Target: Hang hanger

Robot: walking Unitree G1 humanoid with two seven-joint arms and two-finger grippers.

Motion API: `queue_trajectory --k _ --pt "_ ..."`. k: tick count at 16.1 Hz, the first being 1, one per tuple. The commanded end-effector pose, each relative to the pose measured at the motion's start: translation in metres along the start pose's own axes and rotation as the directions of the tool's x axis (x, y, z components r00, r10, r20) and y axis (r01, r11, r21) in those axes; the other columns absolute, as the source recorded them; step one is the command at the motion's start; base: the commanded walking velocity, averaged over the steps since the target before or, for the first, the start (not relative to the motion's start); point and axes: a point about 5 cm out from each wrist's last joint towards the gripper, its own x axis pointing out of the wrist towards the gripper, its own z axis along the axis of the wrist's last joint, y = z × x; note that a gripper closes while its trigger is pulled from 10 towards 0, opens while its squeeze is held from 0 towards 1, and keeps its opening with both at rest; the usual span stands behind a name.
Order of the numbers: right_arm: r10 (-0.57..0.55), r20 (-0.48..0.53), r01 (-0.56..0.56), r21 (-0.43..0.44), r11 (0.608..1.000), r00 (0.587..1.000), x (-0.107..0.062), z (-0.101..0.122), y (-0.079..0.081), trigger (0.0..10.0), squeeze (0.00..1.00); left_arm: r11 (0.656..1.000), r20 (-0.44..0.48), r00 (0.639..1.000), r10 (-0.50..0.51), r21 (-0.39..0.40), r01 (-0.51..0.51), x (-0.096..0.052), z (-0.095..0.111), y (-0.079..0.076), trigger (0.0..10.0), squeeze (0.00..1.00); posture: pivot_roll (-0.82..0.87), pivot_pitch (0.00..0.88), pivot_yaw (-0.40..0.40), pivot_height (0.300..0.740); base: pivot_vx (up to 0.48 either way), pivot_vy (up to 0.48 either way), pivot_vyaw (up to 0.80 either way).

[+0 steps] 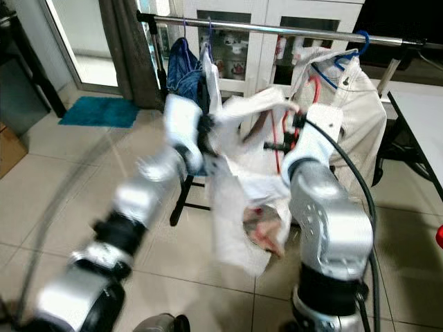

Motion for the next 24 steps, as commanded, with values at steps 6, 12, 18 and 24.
queue_trajectory --k 6,12,18,24 --pt "0.078 0.085 -0.077 -0.015 0.997 0.993 0.011 0.007 0.017 10.0 0.0 0.996 0.026 0.996 -0.082 -0.018 0.082 -0.003 0.01 -0.015 0.0 0.0 -0.03 0.0 0.052 0.74 0.0 0.0 0.0" --pt "0.293 0.183 -0.274 -0.122 0.954 0.938 0.01 0.008 0.03 10.0 0.0 0.995 0.001 0.997 -0.078 0.061 0.077 -0.005 0.01 -0.007 0.0 0.0 -0.03 0.0 0.05 0.74 0.0 0.0 0.0" --pt "0.356 0.251 -0.325 -0.155 0.933 0.9 0.012 0.012 0.022 10.0 0.0 0.992 -0.01 0.999 -0.03 0.122 0.031 -0.011 0.014 0.018 10.0 1.0 -0.02 0.0 0.052 0.74 0.0 0.0 0.0" --pt "0.373 0.257 -0.334 -0.185 0.924 0.892 0.014 0.011 0.015 10.0 0.0 0.991 -0.005 0.994 -0.111 0.076 0.112 -0.017 0.018 0.019 10.0 1.0 -0.02 0.0 0.044 0.74 0.0 0.0 0.0"
